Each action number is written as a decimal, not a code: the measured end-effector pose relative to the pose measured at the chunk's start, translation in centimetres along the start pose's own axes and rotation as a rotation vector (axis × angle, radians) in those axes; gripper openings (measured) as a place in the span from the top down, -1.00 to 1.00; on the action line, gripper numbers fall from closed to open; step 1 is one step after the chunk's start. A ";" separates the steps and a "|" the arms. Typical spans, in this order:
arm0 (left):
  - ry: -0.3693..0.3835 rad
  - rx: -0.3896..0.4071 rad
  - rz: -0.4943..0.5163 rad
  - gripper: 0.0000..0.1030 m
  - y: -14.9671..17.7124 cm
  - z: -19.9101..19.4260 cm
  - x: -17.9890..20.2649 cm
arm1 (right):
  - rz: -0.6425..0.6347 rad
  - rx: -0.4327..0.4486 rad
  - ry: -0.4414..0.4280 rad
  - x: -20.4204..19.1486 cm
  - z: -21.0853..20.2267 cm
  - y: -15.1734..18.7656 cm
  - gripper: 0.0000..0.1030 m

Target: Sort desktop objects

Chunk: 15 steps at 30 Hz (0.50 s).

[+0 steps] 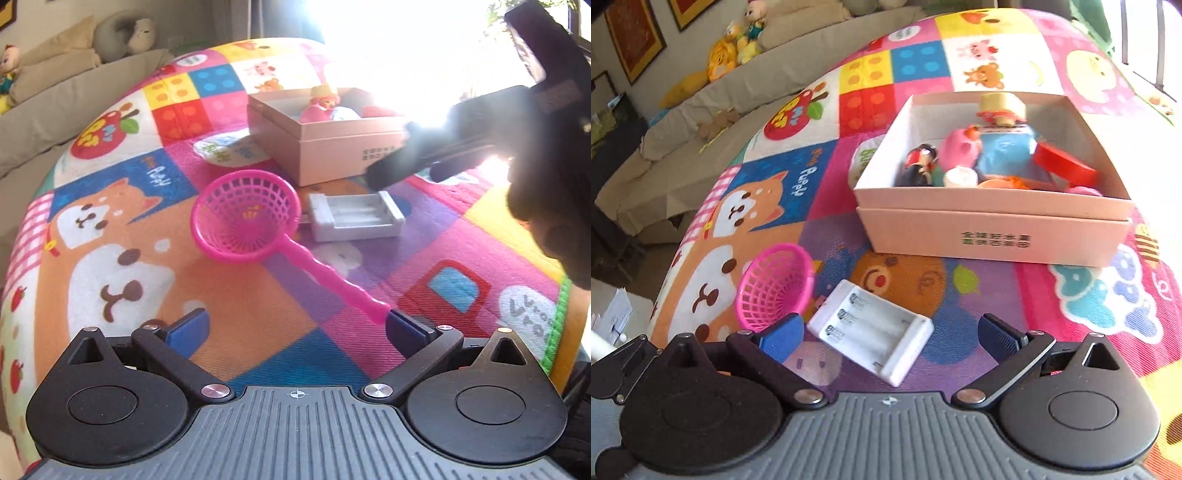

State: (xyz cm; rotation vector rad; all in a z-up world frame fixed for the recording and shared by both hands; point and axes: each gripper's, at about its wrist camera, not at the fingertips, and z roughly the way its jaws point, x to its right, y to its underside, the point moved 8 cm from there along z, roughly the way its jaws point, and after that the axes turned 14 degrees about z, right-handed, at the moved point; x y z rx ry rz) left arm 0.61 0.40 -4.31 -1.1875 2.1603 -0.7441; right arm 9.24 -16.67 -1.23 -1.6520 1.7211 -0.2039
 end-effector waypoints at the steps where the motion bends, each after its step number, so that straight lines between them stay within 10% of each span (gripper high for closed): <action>1: -0.023 -0.009 -0.010 -1.00 0.1 0.1 -0.5 | 0.003 0.025 0.022 0.8 -0.5 0.0 -1.00; 7: -0.229 -0.062 -0.123 -1.00 0.7 0.2 -6.6 | 0.047 0.070 0.144 5.1 -0.5 0.8 -1.00; 15: -0.325 -0.036 -0.317 -1.00 1.0 -1.8 -11.7 | -0.033 0.072 0.022 1.4 -0.6 2.1 -1.00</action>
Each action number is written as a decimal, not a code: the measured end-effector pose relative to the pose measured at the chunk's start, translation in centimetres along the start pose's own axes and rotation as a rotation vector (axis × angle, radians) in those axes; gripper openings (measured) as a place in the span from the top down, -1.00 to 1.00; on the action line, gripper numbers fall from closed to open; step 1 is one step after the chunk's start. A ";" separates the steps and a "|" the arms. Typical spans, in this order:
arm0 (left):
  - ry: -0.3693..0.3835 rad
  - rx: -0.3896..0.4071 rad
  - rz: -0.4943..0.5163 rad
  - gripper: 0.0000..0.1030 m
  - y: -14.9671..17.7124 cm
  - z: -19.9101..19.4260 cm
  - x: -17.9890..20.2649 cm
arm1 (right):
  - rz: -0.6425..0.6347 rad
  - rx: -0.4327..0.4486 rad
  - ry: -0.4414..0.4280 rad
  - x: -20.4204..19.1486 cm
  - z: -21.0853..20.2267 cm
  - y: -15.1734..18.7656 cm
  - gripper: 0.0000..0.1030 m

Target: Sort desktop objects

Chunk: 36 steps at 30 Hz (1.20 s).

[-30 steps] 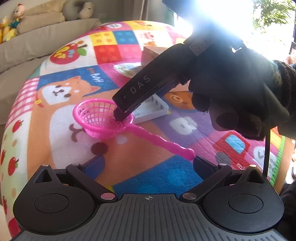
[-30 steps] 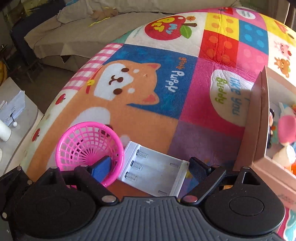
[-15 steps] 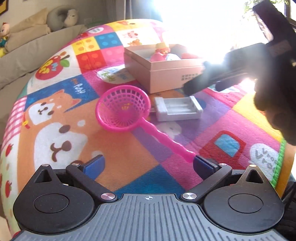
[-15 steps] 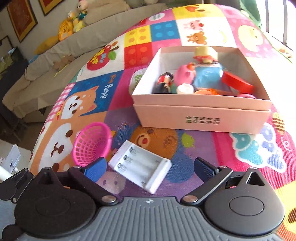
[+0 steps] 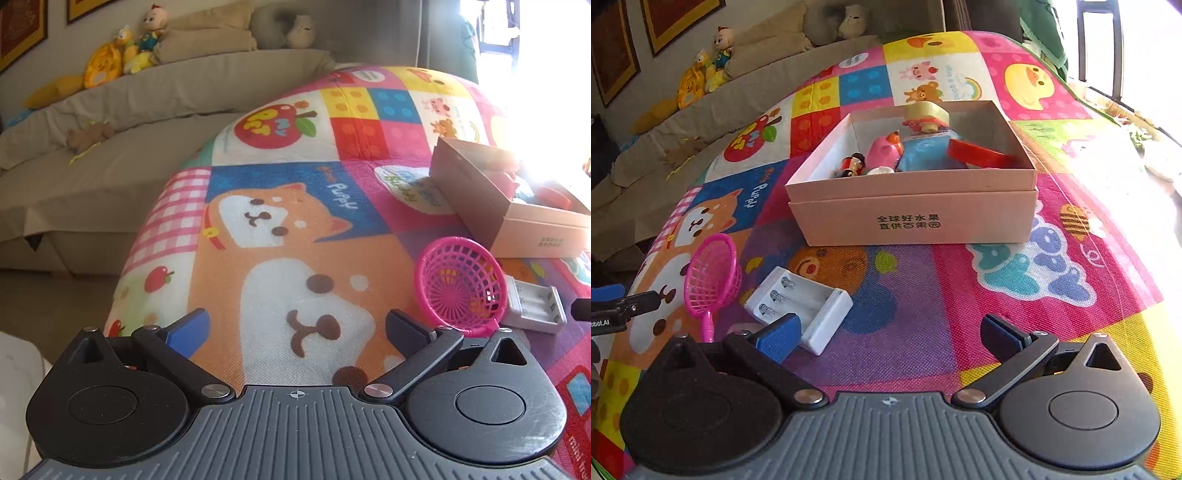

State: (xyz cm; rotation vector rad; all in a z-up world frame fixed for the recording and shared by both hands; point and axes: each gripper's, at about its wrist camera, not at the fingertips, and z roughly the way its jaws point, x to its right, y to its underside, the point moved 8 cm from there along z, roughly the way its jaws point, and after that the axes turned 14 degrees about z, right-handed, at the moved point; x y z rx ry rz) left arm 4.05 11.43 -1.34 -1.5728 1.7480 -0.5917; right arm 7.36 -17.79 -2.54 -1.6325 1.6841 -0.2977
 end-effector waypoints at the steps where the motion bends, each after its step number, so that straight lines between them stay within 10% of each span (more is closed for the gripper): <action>1: 0.007 0.003 -0.013 -1.00 -0.2 -0.1 -0.1 | -0.025 -0.004 -0.022 -1.1 0.4 0.1 -1.00; 8: 0.136 0.058 0.035 -1.00 -0.9 -1.8 3.5 | -0.144 -0.040 -0.005 -4.0 3.9 1.3 -1.00; 18: 0.308 0.039 0.199 -1.00 -0.3 -0.7 12.0 | -0.038 0.059 0.219 3.4 2.4 -0.3 -1.00; 36: 0.060 0.002 0.255 -1.00 -0.8 2.9 7.3 | -0.016 0.063 0.234 4.4 1.6 0.2 -1.00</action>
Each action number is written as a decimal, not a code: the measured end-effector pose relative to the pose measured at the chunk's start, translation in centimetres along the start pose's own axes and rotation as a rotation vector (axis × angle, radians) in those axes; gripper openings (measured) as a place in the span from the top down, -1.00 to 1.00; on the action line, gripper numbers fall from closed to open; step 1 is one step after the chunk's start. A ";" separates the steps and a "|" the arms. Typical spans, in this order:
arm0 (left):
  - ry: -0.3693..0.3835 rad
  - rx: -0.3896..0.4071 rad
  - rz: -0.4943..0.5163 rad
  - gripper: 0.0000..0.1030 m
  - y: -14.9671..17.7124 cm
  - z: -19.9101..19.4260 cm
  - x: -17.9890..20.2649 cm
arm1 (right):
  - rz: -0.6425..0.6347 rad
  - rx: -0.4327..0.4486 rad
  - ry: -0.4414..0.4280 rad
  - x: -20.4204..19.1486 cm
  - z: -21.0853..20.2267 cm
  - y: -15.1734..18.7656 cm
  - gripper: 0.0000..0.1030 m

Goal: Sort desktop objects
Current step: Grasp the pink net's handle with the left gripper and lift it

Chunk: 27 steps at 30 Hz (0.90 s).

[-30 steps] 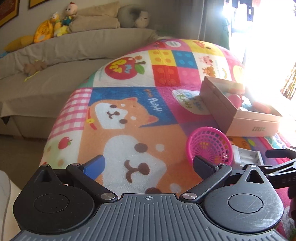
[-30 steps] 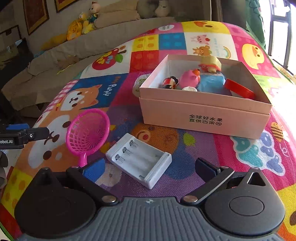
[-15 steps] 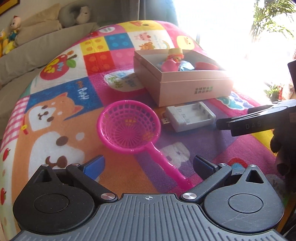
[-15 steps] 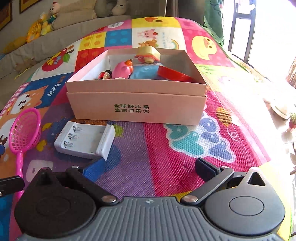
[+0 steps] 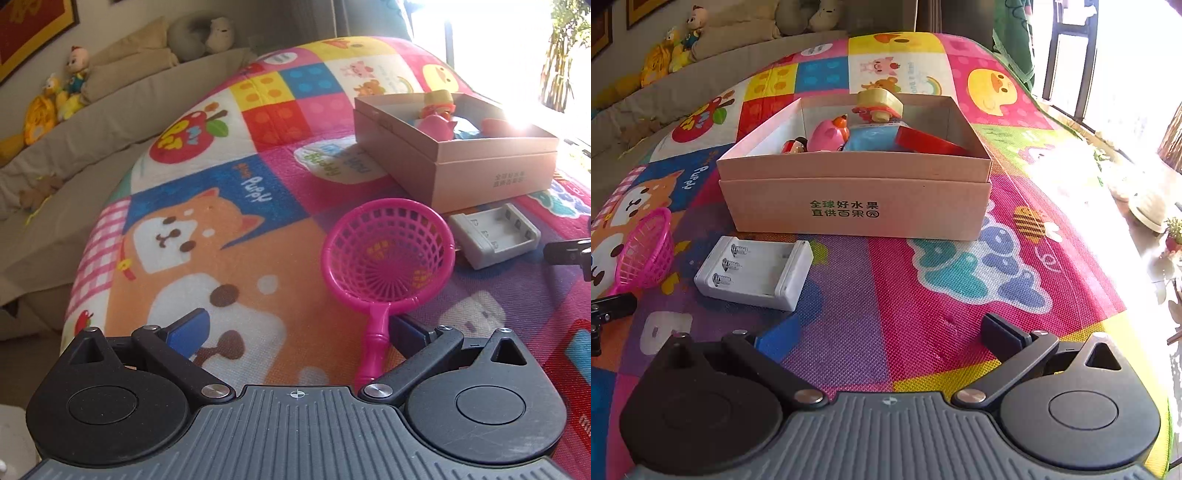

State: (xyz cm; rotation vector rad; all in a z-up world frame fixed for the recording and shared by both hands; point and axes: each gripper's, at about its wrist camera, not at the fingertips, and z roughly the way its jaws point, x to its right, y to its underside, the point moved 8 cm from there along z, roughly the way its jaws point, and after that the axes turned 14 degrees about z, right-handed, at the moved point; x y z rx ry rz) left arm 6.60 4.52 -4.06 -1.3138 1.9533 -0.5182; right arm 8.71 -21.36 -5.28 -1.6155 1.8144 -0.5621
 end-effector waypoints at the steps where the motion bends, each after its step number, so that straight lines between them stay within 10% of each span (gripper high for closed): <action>1: 0.001 0.001 -0.007 -1.00 0.0 0.0 -0.1 | -0.001 0.001 0.000 0.0 0.0 0.0 -1.00; 14: 0.166 0.073 -0.087 -1.00 1.0 -1.1 1.6 | -0.178 -0.025 -0.141 -6.0 -0.6 1.7 -1.00; 27: 0.143 0.060 -0.137 -1.00 1.5 -1.3 1.1 | -0.152 -0.037 -0.151 -10.0 2.8 -0.6 -0.87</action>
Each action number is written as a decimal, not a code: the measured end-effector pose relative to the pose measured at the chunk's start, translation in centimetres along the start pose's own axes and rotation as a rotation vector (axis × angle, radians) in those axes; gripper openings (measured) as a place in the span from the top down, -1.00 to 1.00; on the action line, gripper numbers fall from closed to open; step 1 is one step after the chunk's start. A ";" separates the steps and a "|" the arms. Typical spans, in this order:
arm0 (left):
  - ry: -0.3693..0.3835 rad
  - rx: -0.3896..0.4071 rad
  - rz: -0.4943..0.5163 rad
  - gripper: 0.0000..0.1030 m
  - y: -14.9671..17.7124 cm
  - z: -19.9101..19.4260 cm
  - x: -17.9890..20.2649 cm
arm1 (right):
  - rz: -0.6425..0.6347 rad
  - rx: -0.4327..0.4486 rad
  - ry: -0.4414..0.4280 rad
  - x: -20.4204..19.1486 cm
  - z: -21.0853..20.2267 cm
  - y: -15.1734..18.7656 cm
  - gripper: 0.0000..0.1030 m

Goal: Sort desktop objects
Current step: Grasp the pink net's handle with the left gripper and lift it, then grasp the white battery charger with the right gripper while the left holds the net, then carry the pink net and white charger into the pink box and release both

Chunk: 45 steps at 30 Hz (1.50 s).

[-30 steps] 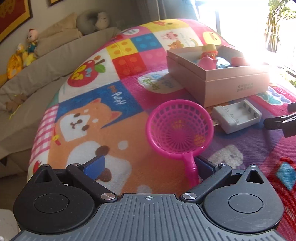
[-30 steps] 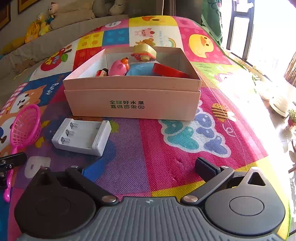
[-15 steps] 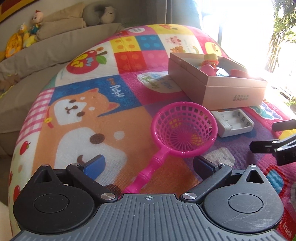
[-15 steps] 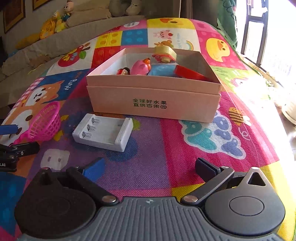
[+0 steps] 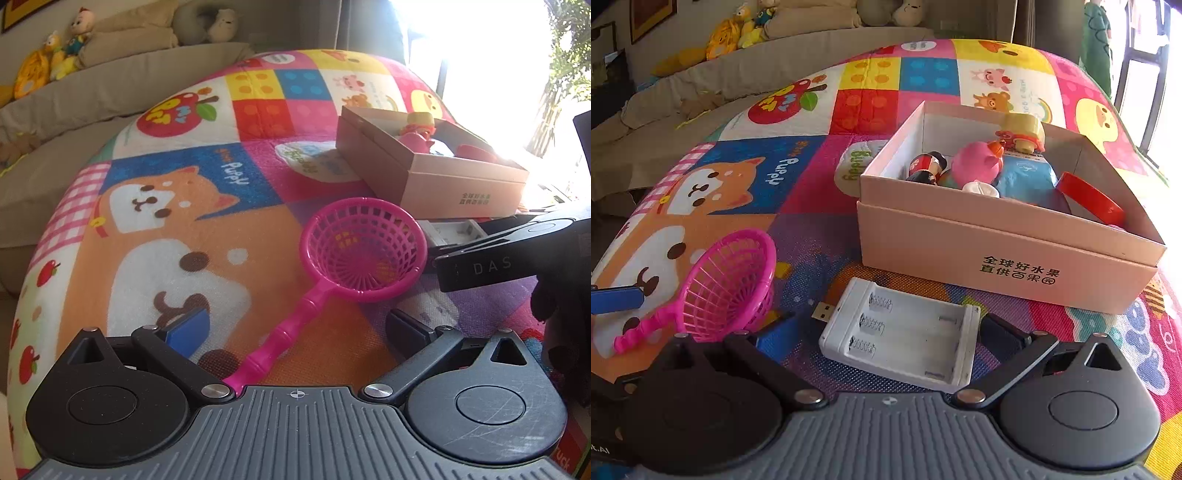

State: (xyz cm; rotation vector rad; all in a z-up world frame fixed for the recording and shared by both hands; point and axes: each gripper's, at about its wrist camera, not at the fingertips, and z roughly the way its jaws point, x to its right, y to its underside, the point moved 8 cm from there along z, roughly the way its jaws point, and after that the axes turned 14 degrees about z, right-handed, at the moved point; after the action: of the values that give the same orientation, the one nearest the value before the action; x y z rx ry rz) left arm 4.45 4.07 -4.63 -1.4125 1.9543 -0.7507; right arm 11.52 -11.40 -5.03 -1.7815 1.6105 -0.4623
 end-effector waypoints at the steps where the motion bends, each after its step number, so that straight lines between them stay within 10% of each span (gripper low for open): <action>1: -0.001 -0.002 0.001 -1.00 0.0 0.0 0.0 | -0.005 0.003 -0.004 0.2 -0.4 0.2 -0.85; 9: 0.017 -0.019 0.043 -1.00 0.1 -0.1 1.4 | 0.047 0.041 0.060 5.8 -4.0 1.9 -0.67; 14: 0.184 0.021 0.108 -1.00 -0.5 -1.1 4.9 | 0.137 0.047 0.092 8.7 -4.6 2.2 -0.92; 25: 0.012 -0.005 0.126 -1.00 -4.1 2.4 2.9 | 0.054 0.034 0.034 6.9 -4.4 2.3 -1.00; 33: 0.028 -0.020 0.070 -0.67 -4.0 3.1 2.0 | -0.310 0.112 -0.009 4.0 -3.6 0.7 -1.00; 45: 0.072 0.037 0.080 -0.66 -4.6 0.0 2.5 | -0.013 -0.030 -0.110 6.5 -5.0 -1.0 -0.69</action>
State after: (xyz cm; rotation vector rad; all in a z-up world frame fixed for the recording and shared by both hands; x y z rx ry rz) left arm 6.66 0.42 -1.59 -1.2941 2.0291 -0.8065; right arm 10.05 -18.91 -1.97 -1.8080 1.5383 -0.3411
